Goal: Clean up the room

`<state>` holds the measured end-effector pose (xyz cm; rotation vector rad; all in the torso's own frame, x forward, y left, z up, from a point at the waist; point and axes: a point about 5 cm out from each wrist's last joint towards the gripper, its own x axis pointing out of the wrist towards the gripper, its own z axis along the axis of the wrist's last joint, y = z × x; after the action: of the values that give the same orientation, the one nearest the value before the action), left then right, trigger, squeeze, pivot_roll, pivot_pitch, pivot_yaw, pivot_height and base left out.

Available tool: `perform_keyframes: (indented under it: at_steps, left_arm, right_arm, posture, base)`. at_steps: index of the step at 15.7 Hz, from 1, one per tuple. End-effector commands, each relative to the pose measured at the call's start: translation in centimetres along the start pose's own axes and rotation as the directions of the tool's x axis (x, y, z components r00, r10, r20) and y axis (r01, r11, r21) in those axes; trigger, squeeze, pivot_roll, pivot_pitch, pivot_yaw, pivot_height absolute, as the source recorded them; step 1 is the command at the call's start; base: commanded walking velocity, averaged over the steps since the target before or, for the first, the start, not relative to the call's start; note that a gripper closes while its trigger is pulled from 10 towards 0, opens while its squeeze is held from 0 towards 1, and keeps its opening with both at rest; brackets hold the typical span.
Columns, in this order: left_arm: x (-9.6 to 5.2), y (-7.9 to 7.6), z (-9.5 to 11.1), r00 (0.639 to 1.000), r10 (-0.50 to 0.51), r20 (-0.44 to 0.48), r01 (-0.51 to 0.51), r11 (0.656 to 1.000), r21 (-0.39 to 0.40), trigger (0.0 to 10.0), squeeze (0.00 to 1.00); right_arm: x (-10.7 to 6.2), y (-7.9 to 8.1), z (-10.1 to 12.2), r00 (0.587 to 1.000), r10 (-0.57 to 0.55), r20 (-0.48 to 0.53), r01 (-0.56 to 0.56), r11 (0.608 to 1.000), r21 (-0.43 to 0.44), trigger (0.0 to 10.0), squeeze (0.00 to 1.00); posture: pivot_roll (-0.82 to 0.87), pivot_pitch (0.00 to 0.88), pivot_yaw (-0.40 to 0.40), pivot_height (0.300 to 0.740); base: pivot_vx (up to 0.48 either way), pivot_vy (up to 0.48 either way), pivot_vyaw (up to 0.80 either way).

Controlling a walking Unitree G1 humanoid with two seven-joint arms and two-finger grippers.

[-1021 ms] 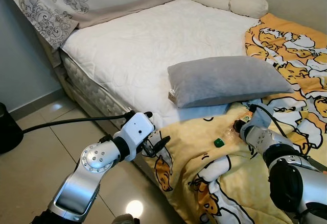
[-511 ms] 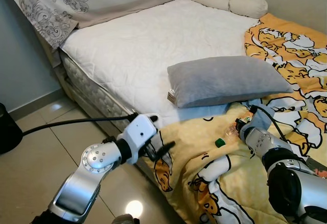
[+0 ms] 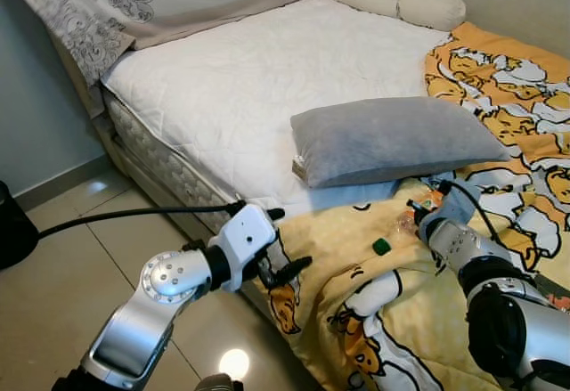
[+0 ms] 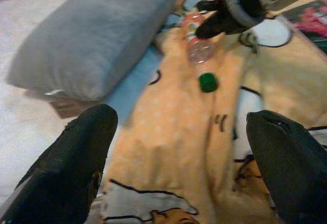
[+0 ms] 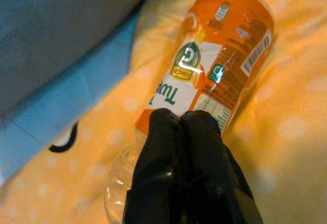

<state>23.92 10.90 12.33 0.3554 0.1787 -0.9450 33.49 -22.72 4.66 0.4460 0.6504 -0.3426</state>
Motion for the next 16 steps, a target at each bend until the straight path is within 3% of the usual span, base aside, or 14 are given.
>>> perform_keyframes:
  at_steps: [1, 3, 4, 5, 6, 7, 9, 12, 14, 16]
  left_arm:
    - [-0.3, 1.0, 0.0, 0.996, 0.083, -0.008, -0.083, 0.996, 0.020, 10.0, 0.00]
    - [-0.4, 1.6, -0.2, 0.989, 0.145, -0.007, -0.145, 0.989, 0.003, 10.0, 0.00]
    - [-0.4, 1.8, -0.1, 0.984, 0.178, 0.000, -0.178, 0.984, -0.012, 10.0, 0.00]
    - [-0.4, 1.8, -0.1, 0.983, 0.185, 0.002, -0.185, 0.983, -0.017, 10.0, 0.00]
    - [-0.2, 1.7, -0.1, 0.983, 0.185, 0.003, -0.185, 0.983, -0.018, 10.0, 0.00]
    - [-0.1, 1.7, -0.1, 0.981, 0.194, 0.004, -0.194, 0.981, -0.012, 10.0, 0.00]
    - [-0.1, 2.1, 0.0, 0.972, 0.234, 0.006, -0.234, 0.972, -0.002, 10.0, 0.00]
    - [0.0, 3.5, 0.1, 0.914, 0.406, 0.006, -0.406, 0.914, 0.006, 10.0, 0.00]
    - [0.1, 3.7, 0.4, 0.889, 0.458, 0.023, -0.458, 0.889, -0.009, 10.0, 0.00]
    - [0.5, 2.5, 0.0, 0.906, 0.423, 0.005, -0.423, 0.906, 0.007, 10.0, 0.00]
  right_arm:
    - [-0.4, 0.0, 2.1, 0.993, 0.037, 0.115, -0.039, 0.999, 0.020, 0.0, 0.00]
    - [-1.1, 0.2, 4.2, 0.966, 0.077, 0.246, -0.085, 0.996, 0.022, 0.0, 0.00]
    - [-2.0, -0.1, 5.6, 0.934, 0.119, 0.337, -0.143, 0.989, 0.047, 4.5, 0.00]
    - [-2.2, -0.1, 6.0, 0.924, 0.130, 0.360, -0.160, 0.986, 0.056, 4.5, 0.00]
    - [-2.6, -0.3, 5.9, 0.910, 0.166, 0.379, -0.201, 0.978, 0.054, 9.0, 0.00]
    - [-3.0, 0.1, 5.8, 0.893, 0.218, 0.393, -0.257, 0.965, 0.050, 9.8, 0.00]
    - [-3.7, 1.3, 5.7, 0.858, 0.306, 0.413, -0.340, 0.940, 0.010, 10.0, 0.00]
    - [-4.7, 3.0, 4.9, 0.803, 0.422, 0.420, -0.435, 0.898, -0.069, 10.0, 0.00]
    - [-5.2, 3.6, 4.4, 0.768, 0.487, 0.415, -0.516, 0.855, -0.049, 10.0, 0.00]
    - [-4.7, 3.0, 3.2, 0.826, 0.447, 0.343, -0.448, 0.890, -0.082, 10.0, 0.00]
  posture:
    - [0.04, 0.000, -0.036, 0.740]
    - [0.03, 0.000, -0.033, 0.740]
    - [0.03, 0.000, -0.030, 0.740]
    - [0.03, 0.000, -0.029, 0.740]
    - [0.03, 0.000, -0.026, 0.740]
    - [0.03, 0.000, -0.024, 0.740]
    - [0.03, 0.000, -0.024, 0.740]
    - [0.04, 0.000, -0.036, 0.740]
    - [0.04, 0.000, -0.043, 0.740]
    - [0.05, 0.000, -0.055, 0.740]
  base:
    - [0.000, 0.000, 0.00]
    - [0.000, 0.000, 0.00]
    - [0.000, 0.000, 0.00]
    - [0.000, 0.000, 0.00]
    - [0.000, 0.000, 0.00]
    - [0.000, 0.000, 0.00]
    - [0.000, 0.000, 0.00]
    - [0.000, 0.000, 0.00]
    - [0.000, 0.000, 0.00]
    - [0.000, 0.000, 0.00]
